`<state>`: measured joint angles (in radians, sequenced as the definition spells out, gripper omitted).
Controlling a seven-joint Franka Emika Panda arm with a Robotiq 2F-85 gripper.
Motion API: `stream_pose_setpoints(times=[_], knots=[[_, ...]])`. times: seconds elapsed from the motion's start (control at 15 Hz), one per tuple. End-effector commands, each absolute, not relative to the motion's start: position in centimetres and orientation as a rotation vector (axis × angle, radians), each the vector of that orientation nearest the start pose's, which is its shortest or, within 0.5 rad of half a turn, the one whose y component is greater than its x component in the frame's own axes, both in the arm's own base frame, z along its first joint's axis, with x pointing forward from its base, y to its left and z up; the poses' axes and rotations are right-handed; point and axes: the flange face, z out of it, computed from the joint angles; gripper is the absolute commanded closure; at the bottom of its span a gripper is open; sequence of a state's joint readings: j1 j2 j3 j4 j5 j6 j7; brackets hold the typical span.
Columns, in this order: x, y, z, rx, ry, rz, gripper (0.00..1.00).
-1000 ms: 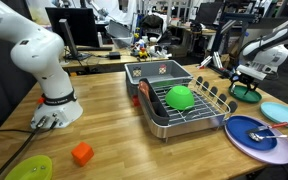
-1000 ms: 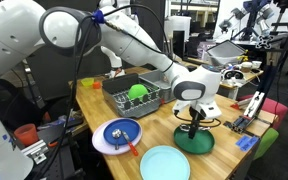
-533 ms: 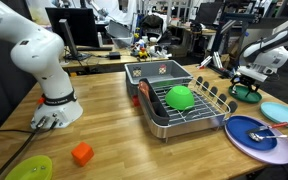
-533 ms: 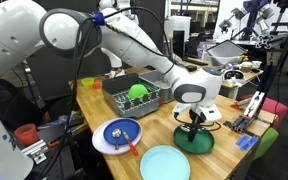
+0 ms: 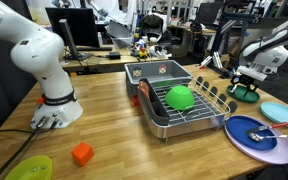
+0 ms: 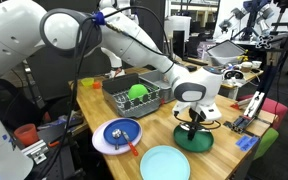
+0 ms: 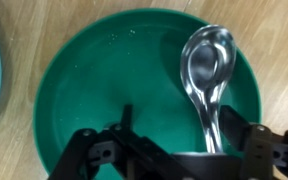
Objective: Pick up the silver spoon from the green plate and put it on the light blue plate.
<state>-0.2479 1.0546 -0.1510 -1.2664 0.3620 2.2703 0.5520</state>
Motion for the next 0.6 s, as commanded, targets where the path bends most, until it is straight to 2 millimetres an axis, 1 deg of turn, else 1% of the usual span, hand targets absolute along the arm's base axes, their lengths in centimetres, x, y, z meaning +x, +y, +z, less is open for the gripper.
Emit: stream_pose_setpoints(times=[0.0,0.07,0.33,0.53], knots=[[69.62,-25.01,10.72,-2.553,1.596,0.095,0.44],[69.68,-24.94,10.77,-2.553,1.594,0.099,0.53],[69.79,-24.86,10.91,-2.555,1.589,0.115,0.81],[69.81,-24.89,10.97,-2.555,1.587,0.123,0.96]])
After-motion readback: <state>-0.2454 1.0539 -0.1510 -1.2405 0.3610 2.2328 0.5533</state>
